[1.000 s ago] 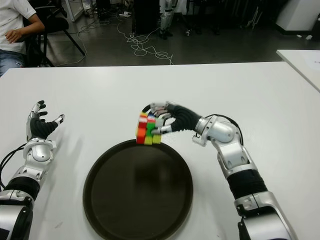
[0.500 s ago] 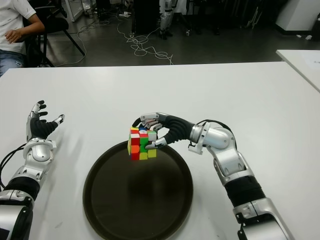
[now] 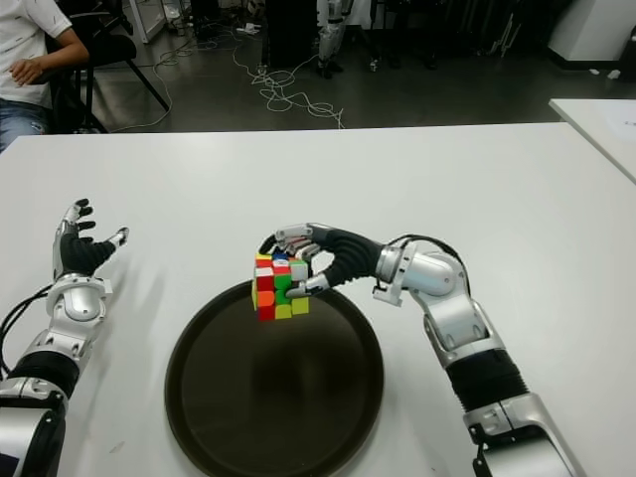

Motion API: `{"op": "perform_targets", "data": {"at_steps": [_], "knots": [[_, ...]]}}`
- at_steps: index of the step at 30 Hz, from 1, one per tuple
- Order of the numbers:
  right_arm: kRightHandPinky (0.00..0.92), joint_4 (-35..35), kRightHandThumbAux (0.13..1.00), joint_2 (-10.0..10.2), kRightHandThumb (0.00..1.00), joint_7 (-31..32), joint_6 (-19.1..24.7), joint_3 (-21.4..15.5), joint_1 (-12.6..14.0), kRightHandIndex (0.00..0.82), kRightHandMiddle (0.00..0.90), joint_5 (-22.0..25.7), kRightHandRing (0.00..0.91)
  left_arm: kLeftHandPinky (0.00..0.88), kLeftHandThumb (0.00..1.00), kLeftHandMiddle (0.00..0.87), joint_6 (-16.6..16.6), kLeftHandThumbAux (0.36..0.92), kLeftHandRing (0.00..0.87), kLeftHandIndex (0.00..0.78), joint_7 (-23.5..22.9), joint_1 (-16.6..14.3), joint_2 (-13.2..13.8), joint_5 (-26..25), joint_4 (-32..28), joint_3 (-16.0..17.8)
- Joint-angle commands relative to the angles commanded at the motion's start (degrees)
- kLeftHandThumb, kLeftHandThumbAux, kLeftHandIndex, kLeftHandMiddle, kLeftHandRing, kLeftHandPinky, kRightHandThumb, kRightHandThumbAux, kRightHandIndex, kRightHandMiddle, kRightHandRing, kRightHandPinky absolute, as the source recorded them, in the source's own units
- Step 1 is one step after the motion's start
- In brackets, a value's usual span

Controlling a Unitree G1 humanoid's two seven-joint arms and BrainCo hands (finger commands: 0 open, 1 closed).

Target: Pick up the Rubik's Cube and put it in the plate

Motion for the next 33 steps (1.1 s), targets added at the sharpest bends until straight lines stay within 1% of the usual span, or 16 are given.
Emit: {"op": "perform_targets", "data": {"at_steps": [7,10,17,21,25,26,27,28,29,30,31,32,33], "knots": [[0.767,-0.57,0.737,-0.17,0.680,-0.96,1.10,0.25,0.02,0.431,0.744,-1.29,0.771,0.218,0.330,0.165,0.45,0.759,0.176,0.111,0.13,-0.12,-0.02,0.09,0.10,-0.05],[0.759,-0.23,0.736,-0.01,0.680,-1.33,1.20,0.20,-0.08,0.431,0.746,-1.40,0.770,0.187,0.296,0.160,1.04,0.752,0.166,0.104,0.19,-0.22,0.03,0.28,0.10,-0.19],[0.762,2.23,0.736,1.88,0.680,-1.87,0.09,-0.86,0.04,0.431,0.755,1.03,0.771,0.174,0.289,0.151,1.12,0.743,0.153,0.100,-0.10,-0.16,0.03,-0.01,0.16,0.00],[0.762,2.99,0.736,2.41,0.680,-1.99,-0.24,-1.18,0.06,0.431,0.752,1.61,0.771,0.185,0.285,0.150,1.08,0.744,0.157,0.100,0.00,-0.19,0.07,0.02,0.26,0.00],[0.745,3.29,0.736,2.91,0.679,-2.32,-0.56,-1.54,0.23,0.429,0.737,2.06,0.757,0.195,0.285,0.151,0.84,0.749,0.161,0.100,-0.11,-0.06,0.00,-0.13,0.23,0.09],[0.729,3.27,0.736,3.17,0.678,-3.05,-0.74,-1.79,0.36,0.428,0.717,1.95,0.741,0.194,0.279,0.150,0.77,0.749,0.161,0.099,-0.20,-0.02,0.01,-0.21,0.18,0.15],[0.674,3.21,0.736,3.33,0.677,-3.56,-0.85,-1.98,0.46,0.426,0.655,1.87,0.686,0.195,0.276,0.150,0.75,0.749,0.160,0.099,-0.25,0.01,0.01,-0.25,0.11,0.18],[0.654,3.17,0.736,3.42,0.676,-3.89,-0.93,-2.08,0.52,0.425,0.632,1.82,0.666,0.195,0.275,0.150,0.74,0.749,0.160,0.099,-0.28,0.03,0.01,-0.28,0.06,0.19],[0.537,3.30,0.738,3.57,0.673,-4.23,-1.17,-2.19,0.54,0.420,0.546,1.82,0.575,0.198,0.273,0.151,0.68,0.748,0.161,0.100,-0.26,0.05,0.01,-0.28,0.05,0.19],[0.464,3.66,0.738,3.75,0.672,-4.88,-1.90,-2.34,0.53,0.417,0.492,1.55,0.519,0.200,0.272,0.151,0.48,0.748,0.161,0.101,-0.24,0.06,0.02,-0.29,0.09,0.20],[0.372,3.94,0.744,3.87,0.430,-5.37,-2.45,-2.43,0.52,0.340,0.400,1.35,0.417,0.213,0.281,0.154,0.34,0.750,0.168,0.103,-0.23,0.06,0.03,-0.30,0.12,0.20],[0.339,4.16,0.747,3.96,0.344,-5.84,-2.99,-2.47,0.55,0.313,0.367,1.12,0.380,0.218,0.285,0.155,0.20,0.751,0.170,0.104,-0.23,0.09,0.04,-0.31,0.14,0.20],[0.281,4.31,0.746,3.99,0.220,-6.13,-3.34,-2.47,0.57,0.254,0.302,0.98,0.312,0.223,0.291,0.158,0.13,0.753,0.174,0.106,-0.24,0.11,0.04,-0.31,0.15,0.20]]}}
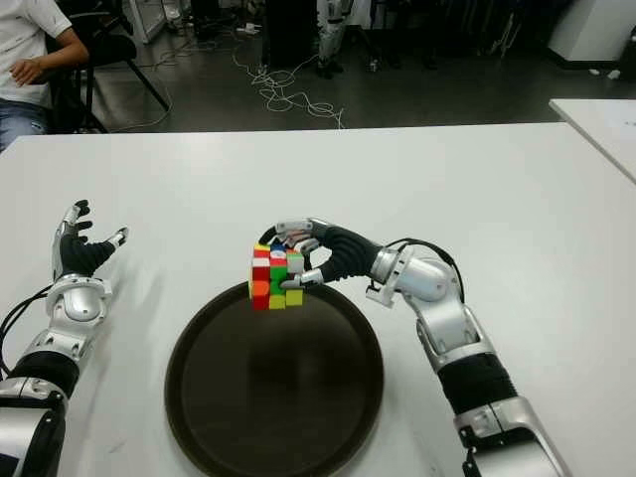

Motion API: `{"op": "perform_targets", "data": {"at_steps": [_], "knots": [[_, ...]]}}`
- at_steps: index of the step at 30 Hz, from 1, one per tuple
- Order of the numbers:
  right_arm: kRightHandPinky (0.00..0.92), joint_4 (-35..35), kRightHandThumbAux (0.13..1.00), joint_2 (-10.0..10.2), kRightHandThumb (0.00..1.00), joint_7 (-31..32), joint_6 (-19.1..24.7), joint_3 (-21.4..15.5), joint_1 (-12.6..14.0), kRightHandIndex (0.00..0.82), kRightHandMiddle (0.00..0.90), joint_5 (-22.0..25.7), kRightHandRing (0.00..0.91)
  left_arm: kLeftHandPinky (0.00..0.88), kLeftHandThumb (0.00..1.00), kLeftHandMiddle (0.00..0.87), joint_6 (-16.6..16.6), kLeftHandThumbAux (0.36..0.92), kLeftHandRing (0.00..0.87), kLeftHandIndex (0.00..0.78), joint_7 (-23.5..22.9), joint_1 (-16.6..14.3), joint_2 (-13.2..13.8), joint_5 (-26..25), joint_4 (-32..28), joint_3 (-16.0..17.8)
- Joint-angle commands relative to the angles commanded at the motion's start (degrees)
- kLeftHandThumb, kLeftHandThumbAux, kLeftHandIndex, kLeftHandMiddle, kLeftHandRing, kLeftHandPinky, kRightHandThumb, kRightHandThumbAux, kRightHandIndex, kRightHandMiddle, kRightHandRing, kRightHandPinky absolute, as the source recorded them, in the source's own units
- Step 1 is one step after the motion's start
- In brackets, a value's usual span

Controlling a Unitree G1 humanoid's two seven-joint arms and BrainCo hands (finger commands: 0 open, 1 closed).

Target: Pick up the Rubik's Cube and put it in the plate

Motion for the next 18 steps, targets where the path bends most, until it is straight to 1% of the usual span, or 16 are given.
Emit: {"op": "perform_targets", "data": {"at_steps": [3,6,9,12,18], "knots": [[0.203,0.53,0.744,0.02,0.072,-0.39,-0.76,0.15,-0.11,0.171,0.212,-0.10,0.218,0.223,0.299,0.160,0.00,0.754,0.176,0.108,-0.04,0.06,0.05,0.04,0.04,-0.04],[0.155,0.97,0.739,-0.02,0.023,-0.53,-1.27,0.30,-0.30,0.119,0.153,-0.05,0.162,0.201,0.295,0.158,0.12,0.754,0.167,0.108,0.04,0.03,0.10,0.14,0.10,-0.11],[0.134,1.47,0.735,-0.04,0.007,0.05,-1.67,0.40,-0.68,0.095,0.123,0.44,0.134,0.179,0.295,0.155,0.24,0.756,0.159,0.108,0.27,-0.05,0.08,0.20,0.08,-0.11],[0.113,2.61,0.741,0.04,0.002,1.05,-2.37,0.46,-1.27,0.077,0.106,1.12,0.115,0.180,0.317,0.156,0.18,0.753,0.159,0.110,0.45,-0.13,0.02,0.14,0.18,-0.03],[0.099,4.03,0.747,0.11,0.000,2.14,-2.90,0.37,-1.92,0.068,0.093,1.60,0.099,0.180,0.328,0.155,-0.09,0.752,0.158,0.107,0.22,-0.12,0.02,-0.18,0.22,0.21]]}}
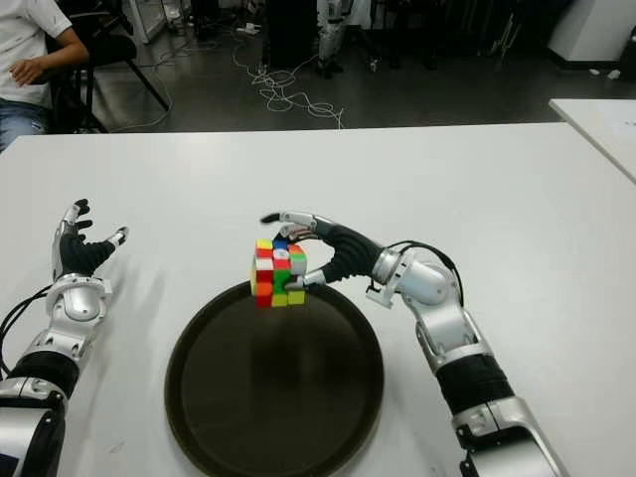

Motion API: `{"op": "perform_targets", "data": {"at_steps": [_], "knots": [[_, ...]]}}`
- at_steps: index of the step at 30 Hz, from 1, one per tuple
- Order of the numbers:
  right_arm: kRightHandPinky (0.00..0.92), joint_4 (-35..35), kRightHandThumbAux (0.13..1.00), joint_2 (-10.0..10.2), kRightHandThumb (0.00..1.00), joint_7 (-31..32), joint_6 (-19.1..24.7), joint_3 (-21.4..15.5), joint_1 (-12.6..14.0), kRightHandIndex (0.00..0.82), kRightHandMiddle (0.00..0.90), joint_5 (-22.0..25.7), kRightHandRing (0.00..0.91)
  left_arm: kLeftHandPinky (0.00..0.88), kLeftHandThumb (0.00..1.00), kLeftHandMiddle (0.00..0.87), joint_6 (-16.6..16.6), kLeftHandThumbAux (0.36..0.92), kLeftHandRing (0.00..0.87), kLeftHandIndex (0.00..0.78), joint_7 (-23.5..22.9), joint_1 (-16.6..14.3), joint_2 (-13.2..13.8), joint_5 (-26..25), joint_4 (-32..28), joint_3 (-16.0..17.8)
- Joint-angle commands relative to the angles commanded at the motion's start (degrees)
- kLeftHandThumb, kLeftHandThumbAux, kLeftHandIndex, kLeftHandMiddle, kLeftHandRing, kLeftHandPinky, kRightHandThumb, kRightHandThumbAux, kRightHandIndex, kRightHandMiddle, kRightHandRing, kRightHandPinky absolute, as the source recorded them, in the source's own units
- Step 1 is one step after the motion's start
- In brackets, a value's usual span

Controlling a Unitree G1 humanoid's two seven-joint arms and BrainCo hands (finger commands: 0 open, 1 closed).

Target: Pick up the Rubik's Cube and put it in the plate

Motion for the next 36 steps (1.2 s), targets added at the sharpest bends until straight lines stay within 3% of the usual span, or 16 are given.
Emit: {"op": "perform_targets", "data": {"at_steps": [12,36], "knots": [[0.116,3.74,0.777,0.06,0.000,0.26,-2.52,0.23,-1.50,0.088,0.113,-0.95,0.110,0.153,0.272,0.154,1.88,0.743,0.155,0.103,0.48,-0.07,-0.07,0.43,-0.55,-0.27],[0.106,3.48,0.759,-0.36,0.000,1.77,-0.10,0.37,-2.01,0.095,0.121,-0.58,0.112,0.197,0.301,0.155,0.37,0.762,0.164,0.104,-0.17,-0.15,0.40,0.38,0.19,-0.41]]}}
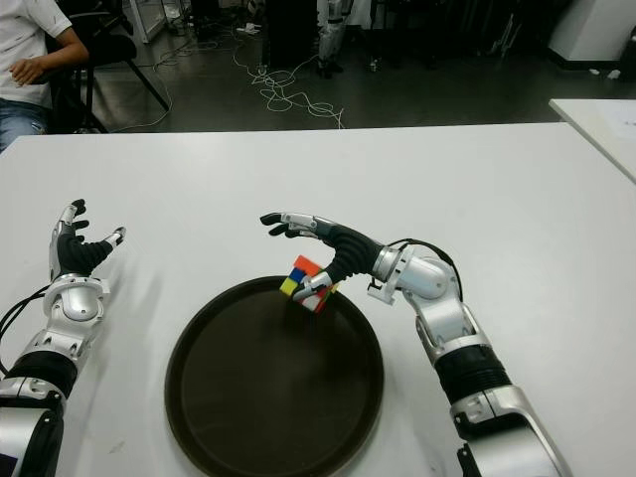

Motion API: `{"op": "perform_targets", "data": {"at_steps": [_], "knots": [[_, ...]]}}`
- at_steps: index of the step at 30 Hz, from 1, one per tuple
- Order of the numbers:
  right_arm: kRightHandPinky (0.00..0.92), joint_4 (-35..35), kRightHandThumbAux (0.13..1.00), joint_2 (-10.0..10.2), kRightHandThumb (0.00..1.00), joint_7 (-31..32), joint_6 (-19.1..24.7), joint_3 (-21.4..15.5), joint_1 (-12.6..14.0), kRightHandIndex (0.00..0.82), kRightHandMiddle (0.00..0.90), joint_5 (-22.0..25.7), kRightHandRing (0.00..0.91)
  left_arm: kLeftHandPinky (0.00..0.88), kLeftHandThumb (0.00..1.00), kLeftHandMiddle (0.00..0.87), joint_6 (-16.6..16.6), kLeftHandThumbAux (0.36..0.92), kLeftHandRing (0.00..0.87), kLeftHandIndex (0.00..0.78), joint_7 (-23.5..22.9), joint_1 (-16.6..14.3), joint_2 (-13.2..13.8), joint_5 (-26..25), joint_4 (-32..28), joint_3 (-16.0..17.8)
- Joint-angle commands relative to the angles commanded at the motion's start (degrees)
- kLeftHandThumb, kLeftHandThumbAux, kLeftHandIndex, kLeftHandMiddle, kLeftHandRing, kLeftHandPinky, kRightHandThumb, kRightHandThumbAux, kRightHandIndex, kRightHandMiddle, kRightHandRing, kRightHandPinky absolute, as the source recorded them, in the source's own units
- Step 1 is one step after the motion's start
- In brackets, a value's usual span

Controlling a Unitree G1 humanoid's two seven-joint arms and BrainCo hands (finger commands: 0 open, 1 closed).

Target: Pick up the Rubik's Cube and put it in the plate

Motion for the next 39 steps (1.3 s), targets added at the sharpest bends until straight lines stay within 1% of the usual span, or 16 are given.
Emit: {"op": "perform_targets", "data": {"at_steps": [4,11,15,19,23,28,29,31,35,39], "knots": [[0.115,0.12,0.764,-0.02,0.000,-0.78,-0.76,-0.01,-0.07,0.097,0.129,-0.80,0.122,0.201,0.289,0.166,0.18,0.761,0.176,0.110,0.23,-0.07,0.05,0.30,0.14,-0.18],[0.114,-0.33,0.750,-0.39,0.000,-2.34,-0.89,0.03,0.17,0.102,0.127,-2.45,0.128,0.163,0.273,0.156,0.68,0.747,0.156,0.106,0.48,-0.12,0.00,0.42,0.25,-0.26],[0.113,-0.48,0.750,-0.63,0.000,-3.33,-0.99,0.05,0.06,0.103,0.128,-3.54,0.130,0.160,0.272,0.156,0.48,0.749,0.155,0.108,0.65,0.00,-0.12,0.37,-0.07,-0.24],[0.119,0.71,0.748,-0.77,0.000,-4.45,-2.15,0.10,-0.33,0.108,0.135,-4.73,0.138,0.154,0.277,0.152,0.20,0.750,0.151,0.105,0.47,0.07,-0.22,0.09,-0.19,-0.08],[0.127,2.60,0.761,-0.61,0.000,-4.28,-3.52,-0.50,-1.00,0.110,0.136,-3.97,0.142,0.163,0.276,0.156,0.28,0.754,0.156,0.105,0.36,0.16,-0.27,0.05,-0.34,-0.09],[0.121,4.17,0.775,-0.46,0.000,-3.64,-4.26,-2.01,-2.18,0.109,0.129,-1.68,0.134,0.160,0.265,0.155,0.79,0.756,0.155,0.101,0.44,-0.08,-0.11,0.34,-0.13,-0.30],[0.139,4.50,0.780,-0.40,0.000,-3.83,-4.47,-2.33,-2.35,0.112,0.132,-1.44,0.139,0.155,0.262,0.153,0.87,0.756,0.152,0.100,0.47,-0.12,-0.08,0.44,-0.10,-0.37],[0.159,5.31,0.789,-0.40,0.000,-4.97,-5.22,-3.29,-2.51,0.117,0.137,-1.25,0.145,0.151,0.258,0.149,0.88,0.756,0.148,0.098,0.55,-0.04,-0.03,0.60,-0.19,-0.49],[0.162,6.53,0.818,-0.87,0.000,-5.50,-6.19,-4.41,-2.77,0.123,0.141,-0.86,0.142,0.158,0.253,0.148,0.81,0.755,0.147,0.096,0.47,0.06,-0.07,0.45,-0.27,-0.39],[0.163,6.26,0.848,-0.64,0.000,-6.85,-5.93,-5.60,-2.26,0.127,0.141,-0.48,0.133,0.160,0.256,0.151,0.94,0.751,0.150,0.096,0.26,-0.02,-0.23,0.02,-0.36,-0.07]]}}
